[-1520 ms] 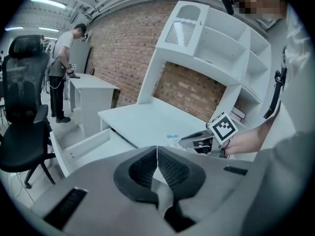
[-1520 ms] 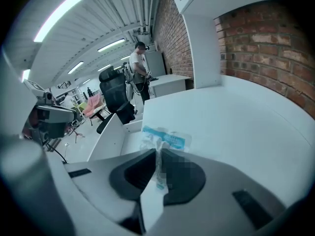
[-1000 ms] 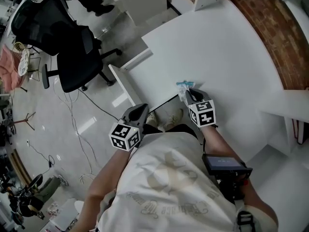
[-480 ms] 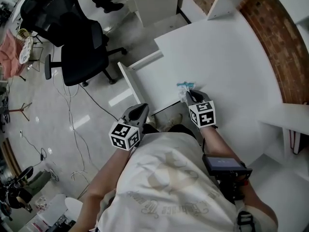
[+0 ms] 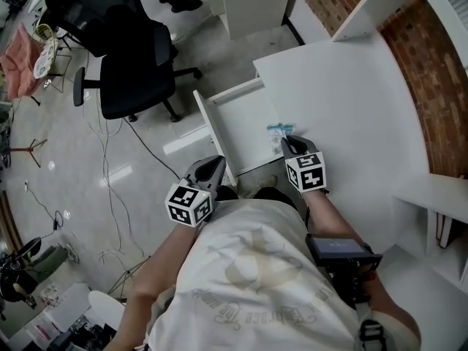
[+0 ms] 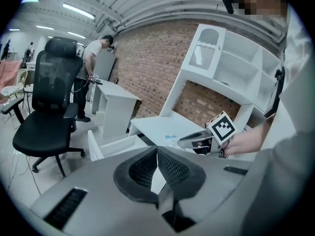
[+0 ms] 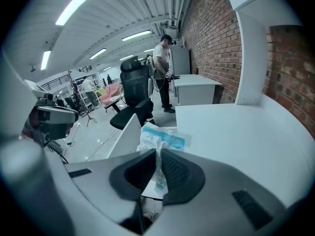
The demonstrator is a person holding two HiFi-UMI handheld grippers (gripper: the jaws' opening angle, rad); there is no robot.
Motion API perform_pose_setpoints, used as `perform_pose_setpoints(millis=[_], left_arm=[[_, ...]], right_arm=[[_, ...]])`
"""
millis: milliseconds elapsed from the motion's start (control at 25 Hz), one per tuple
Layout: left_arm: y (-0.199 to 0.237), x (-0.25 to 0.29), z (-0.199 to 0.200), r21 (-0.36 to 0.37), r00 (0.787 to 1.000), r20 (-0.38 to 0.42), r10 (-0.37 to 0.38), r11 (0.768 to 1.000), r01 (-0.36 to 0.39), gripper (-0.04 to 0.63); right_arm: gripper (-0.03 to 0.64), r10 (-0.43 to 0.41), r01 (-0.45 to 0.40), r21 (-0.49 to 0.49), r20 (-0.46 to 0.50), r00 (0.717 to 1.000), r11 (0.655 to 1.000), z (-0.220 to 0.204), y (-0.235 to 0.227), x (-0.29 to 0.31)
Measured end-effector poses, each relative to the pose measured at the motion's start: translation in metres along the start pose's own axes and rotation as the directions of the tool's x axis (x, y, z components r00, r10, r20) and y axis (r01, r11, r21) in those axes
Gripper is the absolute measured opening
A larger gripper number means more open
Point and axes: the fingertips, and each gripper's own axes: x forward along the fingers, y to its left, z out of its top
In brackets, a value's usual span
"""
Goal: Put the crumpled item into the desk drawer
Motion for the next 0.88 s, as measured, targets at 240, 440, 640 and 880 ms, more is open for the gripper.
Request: perform_pose_setpoints(millis=[240,440,640,880], left_arm=[[0.014,-0.002,0.0,-0.019,1.0,0.004,0.003,1.0,-0.003,0.023],[0.022,-0.003,-0.002,-0.035,1.0,0.007,0.006,0.999,-0.006,0.023],[0.031,-0.004,-0.002,-0.05,1.0,0.009,0.016,0.999,-0.016,0.023],[0.037,-0.001,-0.011,-0.079,1.0,-0.002,0.026,0.997,-0.026,0.023]], right_arm=[[0.048,0.018,-0.019,-0.027,-0.017,1.0,0.999,0.01,0.014,0.016],[0.048,0.036,-0.038,-0.051,-0.036,0.999,0.998,0.013,0.026,0.026],[0.048,0.051,-0.055,-0.074,-0.052,0.997,0.996,0.017,0.032,0.038],[0.048,0.068,-0.076,-0.097,-0.081,0.994,0.992,0.017,0.034,0.054]])
